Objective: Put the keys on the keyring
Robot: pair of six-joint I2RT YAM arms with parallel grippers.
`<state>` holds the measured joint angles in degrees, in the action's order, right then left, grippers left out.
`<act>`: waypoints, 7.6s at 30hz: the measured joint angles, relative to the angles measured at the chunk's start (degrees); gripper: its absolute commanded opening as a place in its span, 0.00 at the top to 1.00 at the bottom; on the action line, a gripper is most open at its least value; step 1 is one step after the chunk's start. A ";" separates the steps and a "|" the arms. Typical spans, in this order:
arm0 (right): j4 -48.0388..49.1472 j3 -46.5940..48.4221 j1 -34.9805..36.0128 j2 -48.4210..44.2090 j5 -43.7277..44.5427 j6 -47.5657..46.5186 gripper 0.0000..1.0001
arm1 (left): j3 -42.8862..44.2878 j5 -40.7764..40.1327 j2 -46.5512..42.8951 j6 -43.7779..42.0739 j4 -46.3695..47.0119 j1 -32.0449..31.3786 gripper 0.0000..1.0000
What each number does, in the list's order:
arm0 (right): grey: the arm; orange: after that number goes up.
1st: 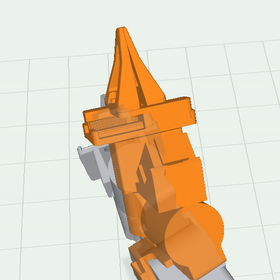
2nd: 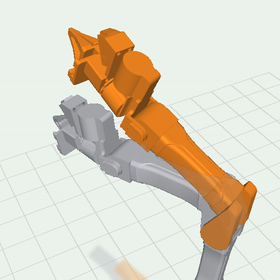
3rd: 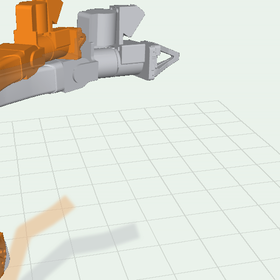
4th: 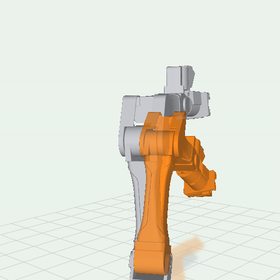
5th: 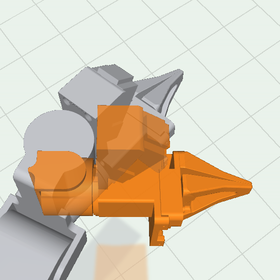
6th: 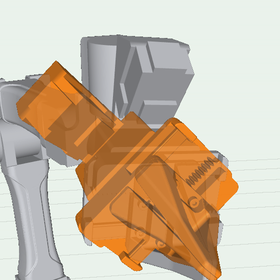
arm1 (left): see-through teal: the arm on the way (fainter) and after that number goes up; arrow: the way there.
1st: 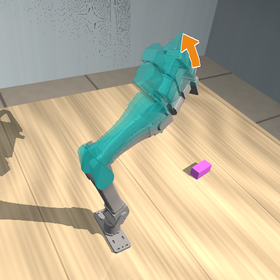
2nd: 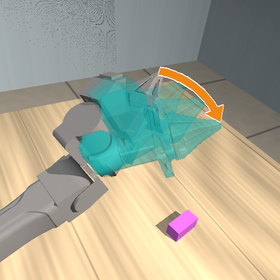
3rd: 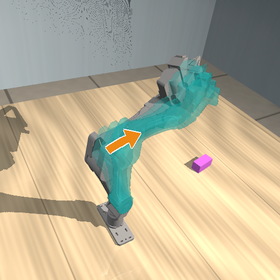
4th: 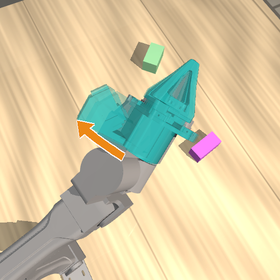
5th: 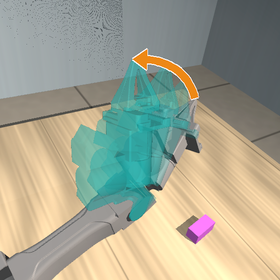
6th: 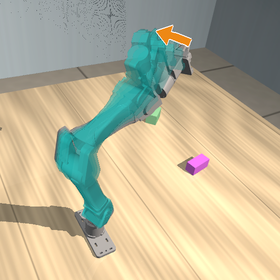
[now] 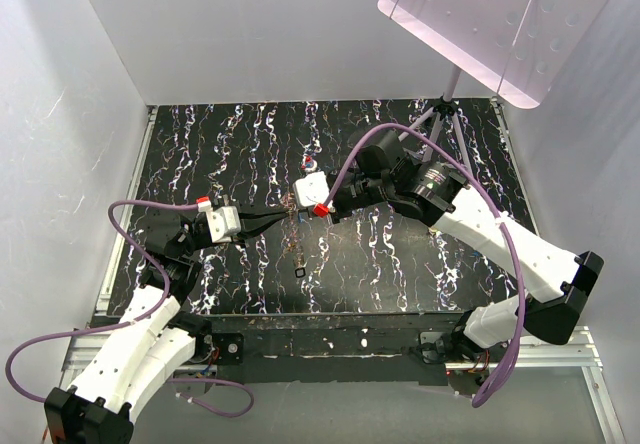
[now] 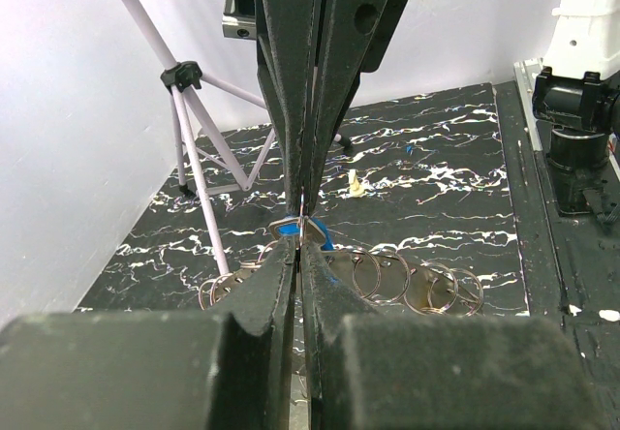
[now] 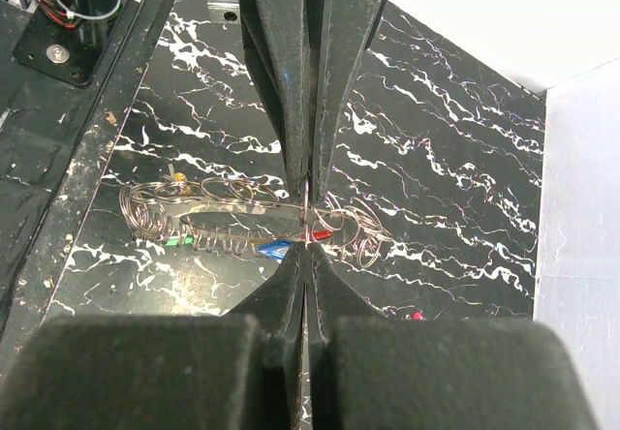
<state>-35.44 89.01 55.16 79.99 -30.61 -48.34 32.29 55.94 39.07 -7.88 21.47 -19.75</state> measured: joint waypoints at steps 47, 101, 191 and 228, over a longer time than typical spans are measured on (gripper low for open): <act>-0.52 0.02 0.02 0.68 0.87 0.44 0.99 | 0.00 -1.05 -0.28 -1.84 -1.29 -0.11 1.00; 0.02 0.02 0.00 0.68 1.70 3.28 0.99 | 0.00 -0.61 -0.13 -1.92 -1.33 -0.09 1.00; -4.55 4.17 0.09 4.15 -0.44 4.96 0.99 | 0.02 0.44 1.70 -2.58 -4.55 -0.15 1.00; -0.46 -0.07 2.14 3.41 6.43 -2.64 0.99 | -0.85 -3.06 2.36 12.61 3.37 0.57 1.00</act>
<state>-35.90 88.95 57.30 83.40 -24.18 -50.98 31.44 52.88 41.43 4.73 24.84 -19.18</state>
